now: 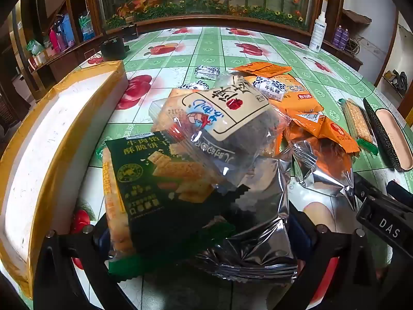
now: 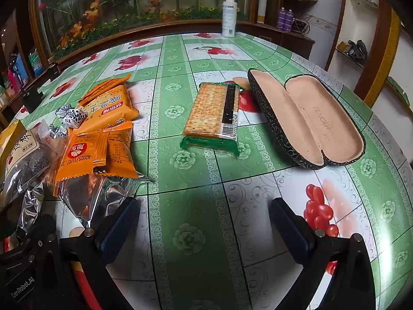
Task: Organize snacks
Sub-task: 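Grasp the silver foil bag with left tool while right grasps clear dark-snack bag, then carry both bags into the white foam tray and open both tools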
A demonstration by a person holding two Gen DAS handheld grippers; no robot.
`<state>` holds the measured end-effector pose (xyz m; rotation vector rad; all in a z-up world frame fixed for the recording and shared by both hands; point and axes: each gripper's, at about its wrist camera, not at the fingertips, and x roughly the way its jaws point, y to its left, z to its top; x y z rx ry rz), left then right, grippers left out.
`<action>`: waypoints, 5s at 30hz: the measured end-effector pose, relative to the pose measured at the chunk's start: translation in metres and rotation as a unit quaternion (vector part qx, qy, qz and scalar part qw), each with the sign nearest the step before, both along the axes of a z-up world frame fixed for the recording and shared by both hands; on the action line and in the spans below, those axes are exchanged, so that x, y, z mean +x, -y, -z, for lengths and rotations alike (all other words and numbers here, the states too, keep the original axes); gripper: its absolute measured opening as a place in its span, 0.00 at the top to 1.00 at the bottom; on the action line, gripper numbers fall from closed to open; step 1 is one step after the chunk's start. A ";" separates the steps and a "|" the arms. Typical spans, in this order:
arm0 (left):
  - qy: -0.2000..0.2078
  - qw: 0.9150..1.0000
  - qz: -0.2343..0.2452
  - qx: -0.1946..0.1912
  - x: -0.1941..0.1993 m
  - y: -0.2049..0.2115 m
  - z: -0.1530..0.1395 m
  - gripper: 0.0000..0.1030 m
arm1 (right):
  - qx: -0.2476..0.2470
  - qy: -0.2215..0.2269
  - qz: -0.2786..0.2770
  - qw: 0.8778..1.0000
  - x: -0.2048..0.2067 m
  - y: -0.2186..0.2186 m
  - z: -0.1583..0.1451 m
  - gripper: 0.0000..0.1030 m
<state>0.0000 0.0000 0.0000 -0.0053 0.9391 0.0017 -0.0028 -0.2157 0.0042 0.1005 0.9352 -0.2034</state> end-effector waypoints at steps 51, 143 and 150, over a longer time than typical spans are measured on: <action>0.020 0.993 0.079 -0.088 -0.092 -0.068 -0.050 0.01 | 0.035 -0.024 -0.057 0.997 -0.050 -0.009 -0.014 0.01; 0.014 0.990 -0.112 -0.087 -0.070 -0.272 -0.043 0.40 | 0.258 -0.044 -0.325 0.909 0.003 -0.286 -0.044 0.57; 0.038 0.981 -0.130 -0.138 -0.081 -0.287 -0.053 0.26 | 0.247 -0.029 -0.320 0.914 0.010 -0.293 -0.041 0.53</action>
